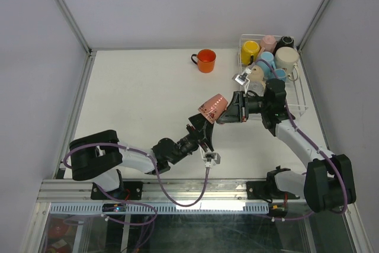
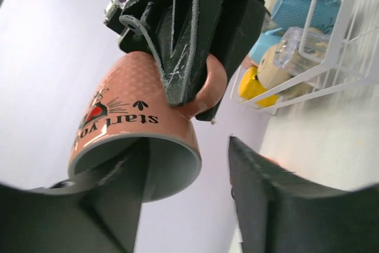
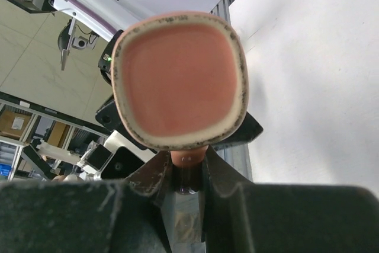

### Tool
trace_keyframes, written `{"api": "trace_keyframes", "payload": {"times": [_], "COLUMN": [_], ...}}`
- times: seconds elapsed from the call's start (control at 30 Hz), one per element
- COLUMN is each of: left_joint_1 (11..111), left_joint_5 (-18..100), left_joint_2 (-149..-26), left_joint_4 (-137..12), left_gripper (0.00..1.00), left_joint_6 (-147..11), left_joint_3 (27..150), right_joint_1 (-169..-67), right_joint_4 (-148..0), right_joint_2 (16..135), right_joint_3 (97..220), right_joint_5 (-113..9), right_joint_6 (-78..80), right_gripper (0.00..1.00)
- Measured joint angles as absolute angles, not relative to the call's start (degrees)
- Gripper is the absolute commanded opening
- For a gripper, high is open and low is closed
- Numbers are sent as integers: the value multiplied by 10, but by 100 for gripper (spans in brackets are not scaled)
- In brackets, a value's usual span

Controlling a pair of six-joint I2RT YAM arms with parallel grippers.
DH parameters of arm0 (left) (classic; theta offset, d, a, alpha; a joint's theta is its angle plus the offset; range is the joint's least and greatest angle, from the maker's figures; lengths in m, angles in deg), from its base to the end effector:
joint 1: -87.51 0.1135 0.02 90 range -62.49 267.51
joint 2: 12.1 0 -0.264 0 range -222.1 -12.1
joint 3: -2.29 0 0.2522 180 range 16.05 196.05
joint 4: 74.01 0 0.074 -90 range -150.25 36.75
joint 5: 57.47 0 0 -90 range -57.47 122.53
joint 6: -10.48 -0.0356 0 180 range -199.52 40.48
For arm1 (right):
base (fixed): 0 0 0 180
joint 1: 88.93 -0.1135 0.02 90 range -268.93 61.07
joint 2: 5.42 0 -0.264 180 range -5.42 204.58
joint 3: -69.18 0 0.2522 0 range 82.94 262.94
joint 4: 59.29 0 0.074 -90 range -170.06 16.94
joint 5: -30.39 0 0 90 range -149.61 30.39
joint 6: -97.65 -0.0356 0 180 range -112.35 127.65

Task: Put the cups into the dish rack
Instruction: Turn the cup upside down in the dish rack.

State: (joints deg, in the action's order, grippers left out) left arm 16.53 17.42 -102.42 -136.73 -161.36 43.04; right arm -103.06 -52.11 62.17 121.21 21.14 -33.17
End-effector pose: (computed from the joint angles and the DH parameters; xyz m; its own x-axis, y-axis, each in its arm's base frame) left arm 0.1035 -0.2717 0.2102 0.8321 0.5185 -0.1969 0.0444 0.2916 0.9555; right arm 0.2253 0.0930 0.2783 -0.7516 -0.0809 -0.6547 -0.6539 -0.0392 0.7556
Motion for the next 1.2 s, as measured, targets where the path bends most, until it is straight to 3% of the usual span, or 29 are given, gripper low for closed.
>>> {"api": "trace_keyframes", "payload": {"times": [0.47, 0.77, 0.9, 1.2], "left_joint_1": [69, 44, 84, 329], "left_joint_5": [82, 38, 90, 311], "left_joint_2": [-1021, -847, -785, -729], "left_joint_4": [-1392, -1106, -950, -664], "left_gripper": [92, 99, 99, 99], "left_joint_6": [-1505, -1192, -1057, -800], "left_joint_3": [384, 460, 534, 665], "right_joint_1": [-990, -888, -839, -744], "right_joint_4": [-593, -678, -704, -815], "right_joint_2": [611, 533, 512, 495], "right_joint_3": [1235, 1247, 1257, 1291], "right_joint_5": [212, 209, 205, 171], "right_joint_6": [-289, -142, -91, 26], "right_gripper": [0, 0, 0, 0]}}
